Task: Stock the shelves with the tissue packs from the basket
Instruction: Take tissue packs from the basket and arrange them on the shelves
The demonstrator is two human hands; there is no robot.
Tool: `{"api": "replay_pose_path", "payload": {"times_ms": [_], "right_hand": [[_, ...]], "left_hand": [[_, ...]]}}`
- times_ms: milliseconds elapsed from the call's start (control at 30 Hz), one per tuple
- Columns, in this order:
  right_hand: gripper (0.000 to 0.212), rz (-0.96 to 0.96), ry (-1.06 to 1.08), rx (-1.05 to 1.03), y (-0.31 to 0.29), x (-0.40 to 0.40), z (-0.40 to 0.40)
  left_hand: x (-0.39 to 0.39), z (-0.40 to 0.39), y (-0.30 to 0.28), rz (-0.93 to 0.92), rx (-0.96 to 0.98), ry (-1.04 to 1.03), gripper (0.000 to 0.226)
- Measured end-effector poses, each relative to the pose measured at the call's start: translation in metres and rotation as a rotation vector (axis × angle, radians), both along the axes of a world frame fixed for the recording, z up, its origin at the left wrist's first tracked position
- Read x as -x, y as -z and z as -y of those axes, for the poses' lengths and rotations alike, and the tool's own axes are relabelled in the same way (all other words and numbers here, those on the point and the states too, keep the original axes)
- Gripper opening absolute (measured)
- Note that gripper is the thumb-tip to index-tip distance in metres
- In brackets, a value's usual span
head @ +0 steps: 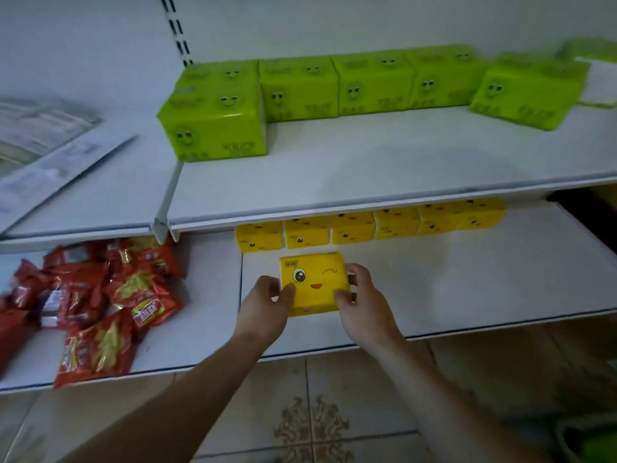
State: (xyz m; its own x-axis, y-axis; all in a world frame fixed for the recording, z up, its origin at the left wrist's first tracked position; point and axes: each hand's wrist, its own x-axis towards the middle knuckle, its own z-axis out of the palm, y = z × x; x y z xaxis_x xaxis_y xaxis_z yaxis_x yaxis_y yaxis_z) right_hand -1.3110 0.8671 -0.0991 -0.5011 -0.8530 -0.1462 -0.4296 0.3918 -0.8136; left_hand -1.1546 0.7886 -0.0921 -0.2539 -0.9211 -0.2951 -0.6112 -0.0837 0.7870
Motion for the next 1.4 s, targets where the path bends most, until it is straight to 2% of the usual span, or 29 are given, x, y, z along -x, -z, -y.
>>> {"api": "replay_pose_path", "payload": {"times_ms": [133, 233, 333, 433, 500, 700, 833, 933, 1000, 1100, 1233, 1400], "right_hand": [[0.069, -0.054, -0.145, -0.001, 0.045, -0.024, 0.043], [0.074, -0.12, -0.165, 0.008, 0.07, -0.037, 0.073], [0.069, -0.196, -0.214, 0.007, 0.088, -0.048, 0.1], [0.055, -0.294, -0.247, 0.016, 0.098, -0.053, 0.122], [0.051, -0.348, -0.238, 0.034, 0.102, -0.054, 0.135], [0.048, -0.412, -0.237, 0.036, 0.109, -0.052, 0.153], [0.055, -0.434, -0.268, 0.013, 0.106, -0.05, 0.151], [0.058, -0.443, -0.261, -0.004, 0.095, -0.049, 0.137], [0.053, -0.449, -0.254, 0.013, 0.08, -0.046, 0.118], [0.047, -0.437, -0.185, 0.007, 0.051, -0.035, 0.077], [0.046, -0.416, 0.0, 0.048, 0.0, 0.001, 0.012], [0.044, -0.405, 0.249, 0.062, -0.067, 0.059, -0.085]], "left_hand": [[-0.018, 0.036, 0.035, 0.117, -0.002, 0.047, 0.027], [-0.03, 0.067, 0.053, 0.161, -0.012, 0.072, 0.028], [-0.036, 0.094, 0.066, 0.191, -0.009, 0.076, 0.035], [-0.04, 0.113, 0.078, 0.184, 0.007, 0.041, 0.057], [-0.041, 0.123, 0.085, 0.174, 0.052, 0.008, 0.062], [-0.044, 0.139, 0.096, 0.276, 0.108, 0.0, 0.034], [-0.043, 0.142, 0.094, 0.329, 0.078, 0.032, 0.03], [-0.043, 0.137, 0.084, 0.402, 0.053, 0.004, 0.046], [-0.04, 0.124, 0.071, 0.475, 0.129, -0.02, 0.056], [-0.021, 0.088, 0.042, 0.437, 0.274, -0.002, 0.049], [0.042, 0.027, -0.004, 0.259, 0.281, 0.274, 0.035], [0.13, -0.054, -0.069, 0.12, 0.291, 0.643, 0.018]]}}
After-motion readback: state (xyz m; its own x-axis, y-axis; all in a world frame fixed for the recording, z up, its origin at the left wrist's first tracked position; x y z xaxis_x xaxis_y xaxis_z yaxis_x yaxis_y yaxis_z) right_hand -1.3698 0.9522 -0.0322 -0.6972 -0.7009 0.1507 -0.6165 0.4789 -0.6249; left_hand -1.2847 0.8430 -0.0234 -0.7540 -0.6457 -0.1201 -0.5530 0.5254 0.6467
